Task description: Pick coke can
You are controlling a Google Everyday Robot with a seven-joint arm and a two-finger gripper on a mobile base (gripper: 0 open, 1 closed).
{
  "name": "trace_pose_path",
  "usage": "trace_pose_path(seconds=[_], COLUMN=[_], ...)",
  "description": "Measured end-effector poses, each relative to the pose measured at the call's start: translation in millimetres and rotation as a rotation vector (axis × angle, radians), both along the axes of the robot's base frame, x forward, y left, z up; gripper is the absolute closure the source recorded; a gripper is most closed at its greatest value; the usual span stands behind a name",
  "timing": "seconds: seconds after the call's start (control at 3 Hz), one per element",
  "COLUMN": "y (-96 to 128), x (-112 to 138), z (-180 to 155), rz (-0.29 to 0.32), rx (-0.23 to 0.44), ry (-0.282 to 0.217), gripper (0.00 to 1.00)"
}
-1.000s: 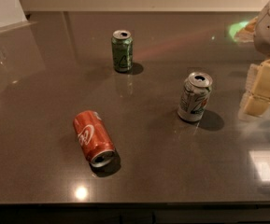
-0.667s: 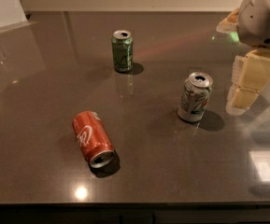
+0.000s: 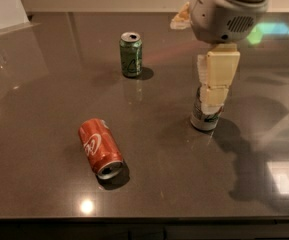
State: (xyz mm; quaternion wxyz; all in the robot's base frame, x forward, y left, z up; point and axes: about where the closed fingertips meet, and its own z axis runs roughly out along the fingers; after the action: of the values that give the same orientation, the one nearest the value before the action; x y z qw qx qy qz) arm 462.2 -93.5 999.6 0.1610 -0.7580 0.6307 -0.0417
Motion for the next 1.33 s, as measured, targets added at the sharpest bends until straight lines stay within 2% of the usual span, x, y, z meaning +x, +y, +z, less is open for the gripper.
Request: trace_pose_path(seconds=[0.67,1.33], y=[83.6,142.3], x=[2.9,-9.0], z=[-32.9,-56.7], rz=[0.408,0.790], rx=[-0.086,-0.082], ry=[-0.021,-0.072], gripper=[0.00,0.00])
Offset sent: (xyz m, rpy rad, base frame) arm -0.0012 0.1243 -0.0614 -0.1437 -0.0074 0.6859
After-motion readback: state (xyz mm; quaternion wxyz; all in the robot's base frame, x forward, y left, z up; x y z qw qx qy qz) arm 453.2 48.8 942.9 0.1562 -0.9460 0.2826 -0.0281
